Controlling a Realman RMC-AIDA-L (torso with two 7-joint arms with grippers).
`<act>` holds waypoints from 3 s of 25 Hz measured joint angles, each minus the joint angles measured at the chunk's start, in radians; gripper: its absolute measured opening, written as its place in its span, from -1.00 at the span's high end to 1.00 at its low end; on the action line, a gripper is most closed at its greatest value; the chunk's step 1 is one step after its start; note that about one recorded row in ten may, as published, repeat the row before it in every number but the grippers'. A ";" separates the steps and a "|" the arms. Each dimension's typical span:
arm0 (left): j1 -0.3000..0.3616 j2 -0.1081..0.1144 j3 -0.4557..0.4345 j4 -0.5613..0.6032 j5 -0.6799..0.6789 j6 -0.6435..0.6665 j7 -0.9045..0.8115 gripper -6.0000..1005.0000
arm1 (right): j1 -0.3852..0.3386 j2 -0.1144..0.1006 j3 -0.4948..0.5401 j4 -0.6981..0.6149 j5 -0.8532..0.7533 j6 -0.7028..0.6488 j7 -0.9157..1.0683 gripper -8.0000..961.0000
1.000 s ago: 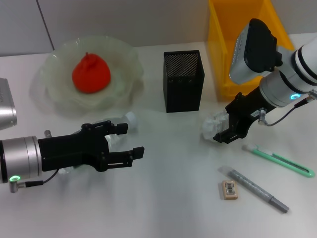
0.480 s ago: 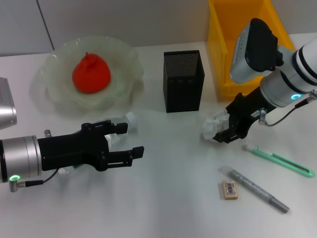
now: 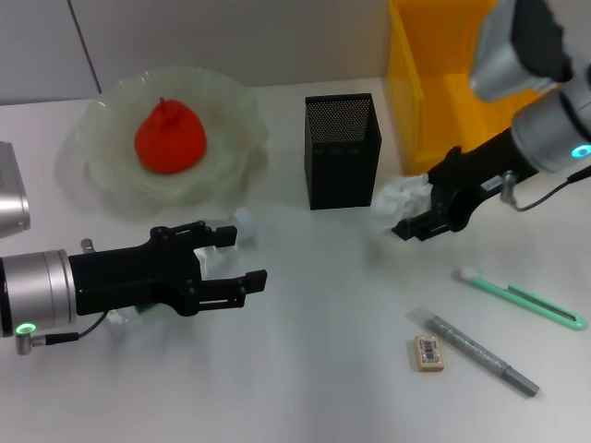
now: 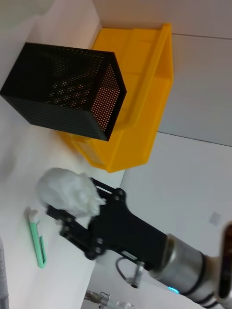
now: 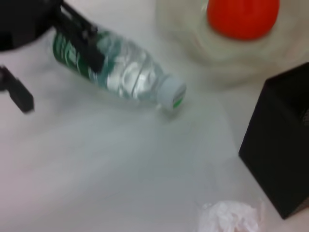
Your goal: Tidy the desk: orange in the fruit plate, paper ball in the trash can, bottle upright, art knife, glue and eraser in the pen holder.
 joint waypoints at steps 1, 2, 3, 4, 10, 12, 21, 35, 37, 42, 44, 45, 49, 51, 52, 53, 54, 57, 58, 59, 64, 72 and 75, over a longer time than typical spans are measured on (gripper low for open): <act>-0.001 0.002 -0.001 0.001 0.000 0.000 0.000 -0.62 | -0.013 -0.006 0.031 -0.036 0.023 -0.037 0.000 0.03; -0.001 0.002 -0.001 0.001 0.000 0.000 0.000 -0.62 | -0.013 -0.006 0.031 -0.036 0.023 -0.037 0.000 0.03; -0.002 0.003 -0.006 0.001 0.000 0.000 0.000 -0.62 | -0.026 -0.019 0.064 -0.067 0.062 -0.081 0.000 0.03; -0.002 0.003 -0.006 0.001 0.000 0.000 0.000 -0.62 | -0.026 -0.019 0.064 -0.067 0.062 -0.081 0.000 0.03; -0.003 0.003 -0.011 0.001 0.000 0.002 0.000 -0.62 | -0.051 -0.069 0.196 -0.110 0.189 -0.182 0.007 0.03; -0.003 0.002 -0.011 0.001 0.000 0.004 0.000 -0.62 | -0.073 -0.104 0.307 -0.116 0.259 -0.191 0.009 0.03; 0.000 0.000 -0.011 0.004 0.000 0.008 0.000 -0.62 | -0.093 -0.149 0.443 -0.079 0.296 -0.073 0.027 0.04; 0.000 -0.004 -0.011 0.005 0.000 0.005 0.000 -0.62 | -0.062 -0.146 0.315 0.088 0.247 0.312 0.066 0.03; 0.002 -0.004 -0.011 0.004 0.000 0.004 0.000 -0.62 | -0.055 -0.142 0.274 0.111 0.245 0.365 0.068 0.03; 0.004 -0.004 -0.011 0.003 0.000 0.004 0.000 -0.62 | -0.046 -0.136 0.263 0.125 0.245 0.396 0.069 0.02; 0.005 -0.004 -0.011 0.002 0.000 0.004 0.000 -0.62 | -0.045 -0.132 0.263 0.126 0.246 0.410 0.069 0.02; 0.006 -0.004 -0.011 0.002 0.000 0.005 0.001 -0.62 | -0.044 -0.130 0.263 0.126 0.247 0.416 0.069 0.02; 0.007 -0.002 -0.011 0.002 0.000 0.007 0.002 -0.62 | -0.039 -0.127 0.262 0.126 0.250 0.425 0.069 -0.22; 0.008 -0.002 -0.011 0.002 0.000 0.008 0.002 -0.62 | -0.037 -0.126 0.262 0.127 0.251 0.433 0.069 -0.38; 0.008 -0.002 -0.011 0.002 0.000 0.008 0.002 -0.62 | -0.037 -0.126 0.262 0.127 0.251 0.433 0.069 -0.40; 0.009 -0.002 -0.011 0.003 0.000 0.008 0.002 -0.62 | -0.036 -0.125 0.262 0.127 0.250 0.434 0.069 -0.42; 0.010 -0.002 -0.011 0.003 0.000 0.008 0.003 -0.62 | -0.036 -0.125 0.262 0.127 0.250 0.434 0.069 -0.44; 0.011 -0.002 -0.011 0.003 0.000 0.009 0.005 -0.62 | -0.034 -0.123 0.262 0.127 0.250 0.434 0.070 -0.46; 0.011 -0.002 -0.011 0.003 0.000 0.009 0.005 -0.62 | -0.034 -0.122 0.262 0.127 0.250 0.434 0.070 -0.46; 0.011 -0.002 -0.011 0.003 0.000 0.009 0.005 -0.62 | -0.034 -0.122 0.262 0.127 0.250 0.434 0.070 -0.46; 0.011 -0.001 -0.011 0.003 0.000 0.010 0.006 -0.62 | -0.034 -0.122 0.266 0.127 0.252 0.435 0.070 -0.46; 0.011 0.000 -0.011 0.006 0.000 0.012 0.010 -0.62 | -0.064 -0.118 0.272 0.105 0.383 0.414 0.060 -0.46; 0.007 0.001 -0.011 0.006 0.000 0.017 0.011 -0.62 | -0.091 -0.118 0.270 0.084 0.473 0.388 0.039 -0.46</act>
